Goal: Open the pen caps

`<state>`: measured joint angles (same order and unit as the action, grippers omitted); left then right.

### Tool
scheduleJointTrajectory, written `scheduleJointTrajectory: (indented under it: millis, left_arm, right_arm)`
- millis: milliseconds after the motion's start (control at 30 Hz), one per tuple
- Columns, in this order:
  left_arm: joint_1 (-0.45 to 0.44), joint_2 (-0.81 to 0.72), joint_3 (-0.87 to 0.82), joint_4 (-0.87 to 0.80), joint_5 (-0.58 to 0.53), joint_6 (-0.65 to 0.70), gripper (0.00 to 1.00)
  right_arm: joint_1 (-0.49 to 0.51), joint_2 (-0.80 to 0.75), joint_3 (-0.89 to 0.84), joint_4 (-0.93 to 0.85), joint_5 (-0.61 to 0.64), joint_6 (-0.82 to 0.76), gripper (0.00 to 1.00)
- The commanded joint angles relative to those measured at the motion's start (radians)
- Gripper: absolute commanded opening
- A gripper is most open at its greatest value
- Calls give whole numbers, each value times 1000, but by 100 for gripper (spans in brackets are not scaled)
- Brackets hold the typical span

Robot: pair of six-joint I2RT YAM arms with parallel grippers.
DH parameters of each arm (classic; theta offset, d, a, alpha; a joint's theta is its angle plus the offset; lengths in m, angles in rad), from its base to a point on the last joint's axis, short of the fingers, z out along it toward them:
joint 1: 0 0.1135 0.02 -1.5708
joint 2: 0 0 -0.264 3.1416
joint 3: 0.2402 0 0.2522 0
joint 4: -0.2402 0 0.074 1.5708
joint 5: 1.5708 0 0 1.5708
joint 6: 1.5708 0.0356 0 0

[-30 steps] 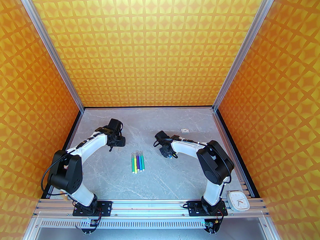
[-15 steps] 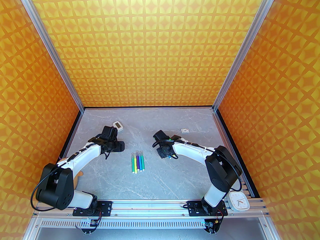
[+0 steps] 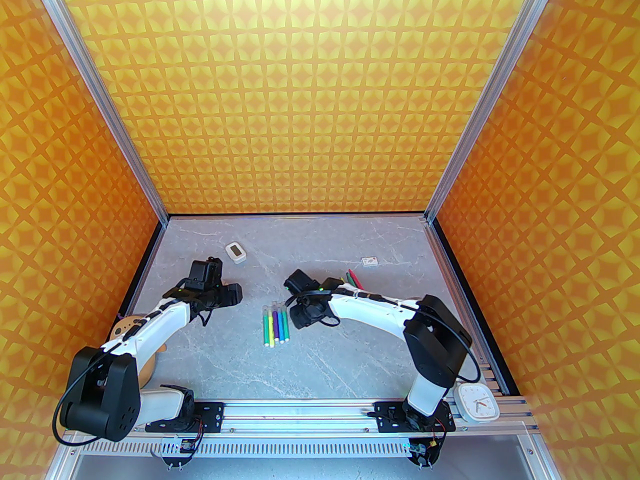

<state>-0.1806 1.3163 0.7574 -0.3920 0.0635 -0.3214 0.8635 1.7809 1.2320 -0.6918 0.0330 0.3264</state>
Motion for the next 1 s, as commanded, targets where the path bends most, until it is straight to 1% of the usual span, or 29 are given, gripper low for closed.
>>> scheduleJointTrajectory:
  millis: [0,133,200,667,833,967]
  left_arm:
    - [19,-29,-21,32,36,-9,77]
    - [28,-32,-41,46,55,-2,77]
    - [30,-37,-50,52,57,-4,79]
    - [52,-78,-75,54,64,8,81]
    - [54,-78,-81,58,65,7,81]
    - [55,-78,-81,61,70,8,81]
  right_arm:
    - [18,39,35,16,-43,37,47]
    - [39,68,48,45,-85,58,48]
    - [46,82,55,57,-101,71,48]
    - [56,156,59,99,-94,139,47]
    - [56,173,60,92,-72,142,45]
    - [57,194,88,22,17,123,43]
